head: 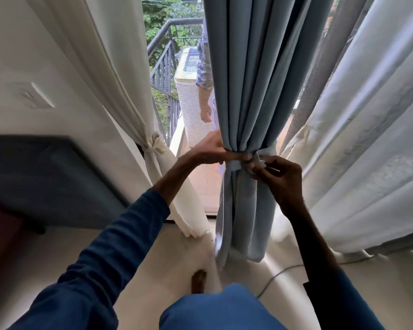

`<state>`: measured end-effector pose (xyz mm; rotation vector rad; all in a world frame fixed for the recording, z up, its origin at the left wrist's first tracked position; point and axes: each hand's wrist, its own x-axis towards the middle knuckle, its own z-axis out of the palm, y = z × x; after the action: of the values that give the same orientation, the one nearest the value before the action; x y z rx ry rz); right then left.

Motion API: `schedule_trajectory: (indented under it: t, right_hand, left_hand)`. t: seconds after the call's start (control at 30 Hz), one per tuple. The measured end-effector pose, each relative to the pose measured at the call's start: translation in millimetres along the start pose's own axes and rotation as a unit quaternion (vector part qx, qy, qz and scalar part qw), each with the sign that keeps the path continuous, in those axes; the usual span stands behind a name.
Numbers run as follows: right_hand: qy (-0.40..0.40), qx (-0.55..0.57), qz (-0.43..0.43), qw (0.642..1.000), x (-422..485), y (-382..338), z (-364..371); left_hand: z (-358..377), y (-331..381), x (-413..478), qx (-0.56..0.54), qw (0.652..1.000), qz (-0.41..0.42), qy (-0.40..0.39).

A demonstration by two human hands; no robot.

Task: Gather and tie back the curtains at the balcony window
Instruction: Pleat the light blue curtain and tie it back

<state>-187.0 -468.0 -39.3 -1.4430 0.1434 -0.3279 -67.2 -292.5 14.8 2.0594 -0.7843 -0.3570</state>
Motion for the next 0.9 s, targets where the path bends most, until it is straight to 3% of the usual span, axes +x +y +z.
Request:
schedule_trajectory:
  t: [0.17, 0.27, 0.33, 0.47, 0.67, 0.9]
  right_hand:
    - [0.175, -0.160, -0.038, 0.971, -6, 11, -3]
    - [0.205, -0.191, -0.062, 0.958, -13, 11, 11]
    - [0.211, -0.171, -0.067, 0.960, -17, 9, 25]
    - [0.239, -0.137, -0.062, 0.959, -19, 11, 36]
    - [0.254, -0.109, -0.084, 0.957, -19, 12, 42]
    - [0.209, -0.105, -0.095, 0.968, -28, 13, 44]
  left_hand:
    - [20, 4, -1, 0.101, 0.983, -0.031, 0.150]
    - [29, 7, 2, 0.122, 0.974, -0.057, 0.184]
    - [32, 7, 3, 0.123, 0.975, -0.055, 0.174]
    - [29, 3, -5, -0.018, 0.997, -0.007, 0.079]
    - [17, -9, -25, -0.073, 0.996, 0.048, 0.011]
    - [27, -7, -45, -0.060, 0.992, 0.043, 0.106]
